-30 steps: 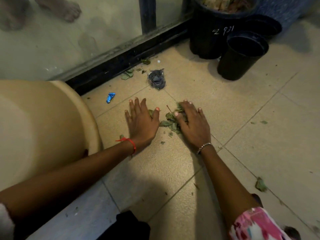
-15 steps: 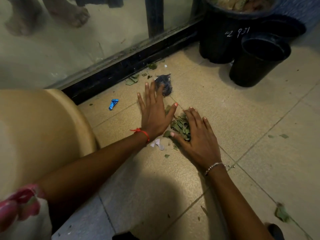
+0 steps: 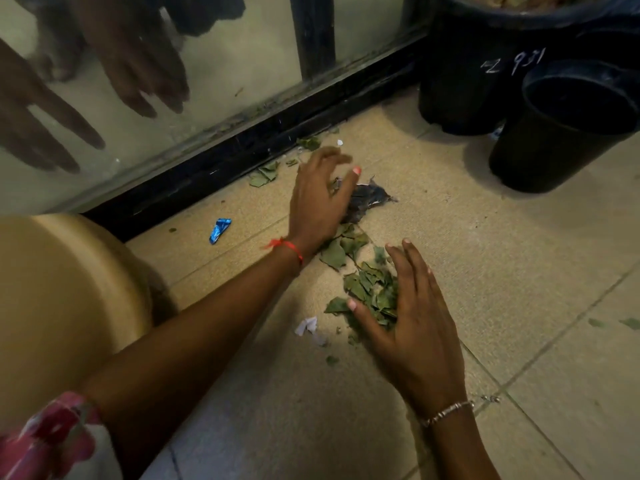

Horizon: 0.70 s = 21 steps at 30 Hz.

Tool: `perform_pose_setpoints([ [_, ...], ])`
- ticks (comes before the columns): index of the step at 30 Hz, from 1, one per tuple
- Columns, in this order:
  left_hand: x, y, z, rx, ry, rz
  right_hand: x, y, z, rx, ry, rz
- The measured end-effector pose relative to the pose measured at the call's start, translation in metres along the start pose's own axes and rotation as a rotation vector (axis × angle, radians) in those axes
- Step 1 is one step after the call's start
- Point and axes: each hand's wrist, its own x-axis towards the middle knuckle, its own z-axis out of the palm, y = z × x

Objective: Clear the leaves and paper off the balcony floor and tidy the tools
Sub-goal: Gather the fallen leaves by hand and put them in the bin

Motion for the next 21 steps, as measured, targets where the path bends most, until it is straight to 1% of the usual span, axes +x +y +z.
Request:
perform_pose_setpoints([
  [2,0.026,-0.005,-0.002,0.046,0.039,-0.089,0.000,0.001,0.000,0.016,0.009,0.010],
  [4,0.046,-0.012,-0.002,0.224,0.045,-0.109,0.002,0.002,-0.001,0.037,0.017,0.020],
  [5,0.051,-0.014,-0.001,0.312,0.024,-0.113,0.002,0.002,-0.001,0.040,0.018,0.024],
  [7,0.054,-0.018,0.005,0.357,-0.057,-0.129,0.003,0.003,-0.002,0.039,0.026,0.030],
  [9,0.049,-0.019,0.010,0.298,-0.111,-0.116,0.003,0.003,-0.002,0.050,0.030,0.036],
  [11,0.041,-0.017,0.008,0.147,-0.115,-0.077,0.003,0.003,-0.002,0.058,0.040,0.032],
  [13,0.030,-0.012,0.004,0.004,-0.106,-0.007,0.003,0.004,-0.002,0.056,0.050,0.026],
  [15,0.022,-0.009,0.000,0.005,-0.040,0.056,0.003,0.005,-0.001,0.060,0.051,0.029],
  [16,0.021,-0.010,-0.002,0.050,0.023,0.041,0.003,0.005,-0.001,0.061,0.053,0.030],
  [18,0.022,-0.017,-0.010,0.203,0.136,-0.070,0.003,0.005,0.000,0.064,0.058,0.038],
  [19,0.024,-0.021,-0.015,0.293,0.157,-0.128,0.003,0.004,-0.001,0.070,0.062,0.042],
  [21,0.026,-0.029,-0.021,0.407,0.112,-0.206,0.003,0.004,0.000,0.083,0.075,0.047],
])
